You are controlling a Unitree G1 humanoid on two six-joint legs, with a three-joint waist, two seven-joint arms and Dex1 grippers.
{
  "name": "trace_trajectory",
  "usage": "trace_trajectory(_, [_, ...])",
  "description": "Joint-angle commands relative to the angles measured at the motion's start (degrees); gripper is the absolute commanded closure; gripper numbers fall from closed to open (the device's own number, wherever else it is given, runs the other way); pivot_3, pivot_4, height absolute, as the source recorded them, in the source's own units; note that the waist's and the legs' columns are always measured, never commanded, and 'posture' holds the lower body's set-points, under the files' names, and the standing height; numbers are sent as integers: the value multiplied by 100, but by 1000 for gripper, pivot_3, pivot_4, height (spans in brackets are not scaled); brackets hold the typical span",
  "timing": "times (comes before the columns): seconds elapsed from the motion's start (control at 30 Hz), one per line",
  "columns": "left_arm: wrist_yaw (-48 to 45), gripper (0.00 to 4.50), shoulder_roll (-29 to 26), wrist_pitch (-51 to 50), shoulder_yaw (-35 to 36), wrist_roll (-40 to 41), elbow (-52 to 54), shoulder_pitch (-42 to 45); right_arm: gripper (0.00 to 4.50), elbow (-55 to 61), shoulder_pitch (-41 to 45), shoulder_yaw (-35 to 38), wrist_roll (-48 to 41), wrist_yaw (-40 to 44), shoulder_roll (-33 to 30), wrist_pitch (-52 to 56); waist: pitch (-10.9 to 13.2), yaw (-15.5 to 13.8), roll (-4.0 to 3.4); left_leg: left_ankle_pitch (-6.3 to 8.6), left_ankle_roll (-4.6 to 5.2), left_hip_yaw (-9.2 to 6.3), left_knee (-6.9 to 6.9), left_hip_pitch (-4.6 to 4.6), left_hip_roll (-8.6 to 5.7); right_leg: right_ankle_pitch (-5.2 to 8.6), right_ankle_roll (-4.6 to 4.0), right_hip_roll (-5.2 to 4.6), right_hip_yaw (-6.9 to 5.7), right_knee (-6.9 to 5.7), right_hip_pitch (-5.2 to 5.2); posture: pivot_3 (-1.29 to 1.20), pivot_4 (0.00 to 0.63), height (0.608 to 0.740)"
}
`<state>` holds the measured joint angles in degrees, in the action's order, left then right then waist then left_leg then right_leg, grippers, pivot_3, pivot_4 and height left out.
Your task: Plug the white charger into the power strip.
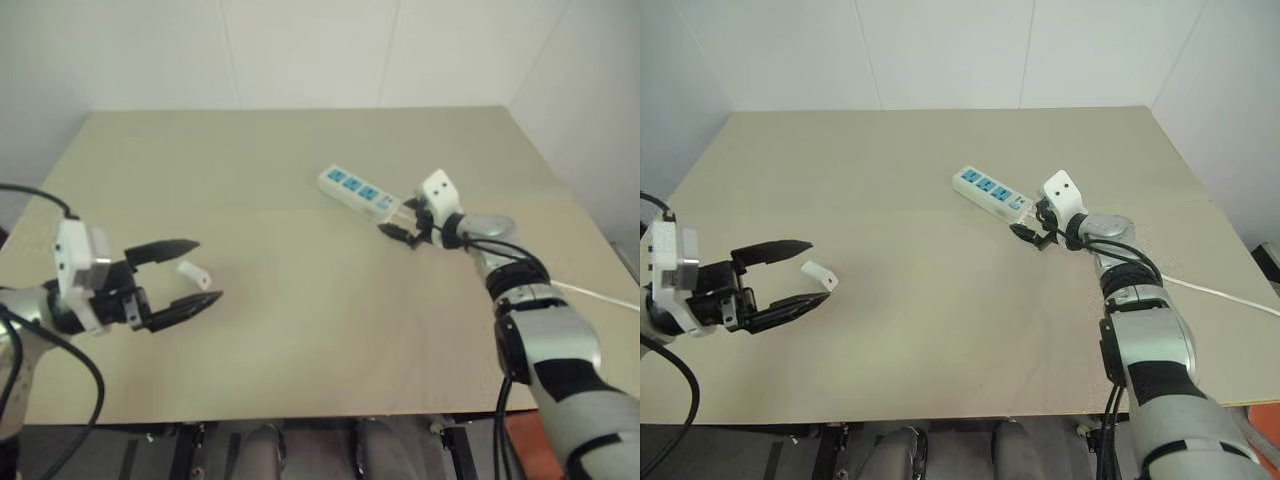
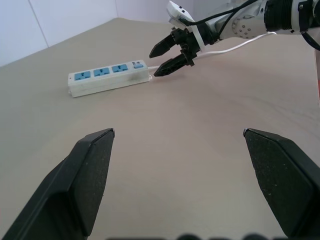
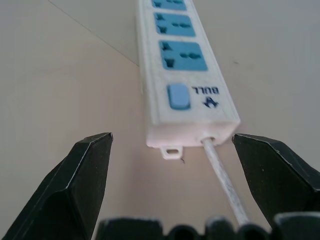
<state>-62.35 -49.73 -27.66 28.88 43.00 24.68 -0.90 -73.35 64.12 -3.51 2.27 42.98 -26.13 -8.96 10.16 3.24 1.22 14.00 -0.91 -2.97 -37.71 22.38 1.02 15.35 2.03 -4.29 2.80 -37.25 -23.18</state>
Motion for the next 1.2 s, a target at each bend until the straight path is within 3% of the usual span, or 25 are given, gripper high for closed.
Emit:
trace_trajectory(0.03, [80, 0, 0, 64, 351, 173, 299, -128, 10, -163, 207, 84, 165, -254, -58, -74, 0, 18, 0, 0, 0, 0, 0, 0, 0, 0, 0, 0, 0, -1, 0, 0, 150, 740])
trace_trajectory(0.27, [186, 0, 13, 45, 537, 278, 522, -381, 10, -369, 238, 150, 392, -987, -18, 422, 0, 73, 0, 0, 0, 0, 0, -2, -2, 0, 0, -1, 2, -6, 0, 0, 150, 740])
trace_trajectory(0.47, [219, 0, 13, 50, 714, 361, 667, -620, 10, -396, 226, 377, 316, -819, 12, 935, 0, 74, 0, 0, 0, 0, -1, -5, -3, 0, 0, -1, 4, -9, 2, 0, 150, 740])
trace_trajectory(0.57, [222, 0, 2, 64, 760, 378, 683, -688, 639, -386, 189, 470, 300, -630, 21, 1063, 0, 74, 0, 0, 0, 1, -1, -7, -3, 0, 0, -1, 4, -11, 3, 0, 150, 740])
trace_trajectory(0.93, [171, 0, 17, 112, 660, 340, 605, -647, 4466, -296, 64, 518, 350, 169, -19, 1043, -1, 102, 1, 0, 0, 3, -2, -21, -3, 0, 0, 3, 12, -31, 6, 0, 150, 740])
trace_trajectory(1.2, [102, 0, 43, 149, 438, 293, 478, -494, 4486, 118, -37, 503, 149, 1584, 5, 614, -1, 116, 1, 0, 0, 6, -2, -26, -3, 0, 0, 5, 17, -38, 5, 0, 150, 740])
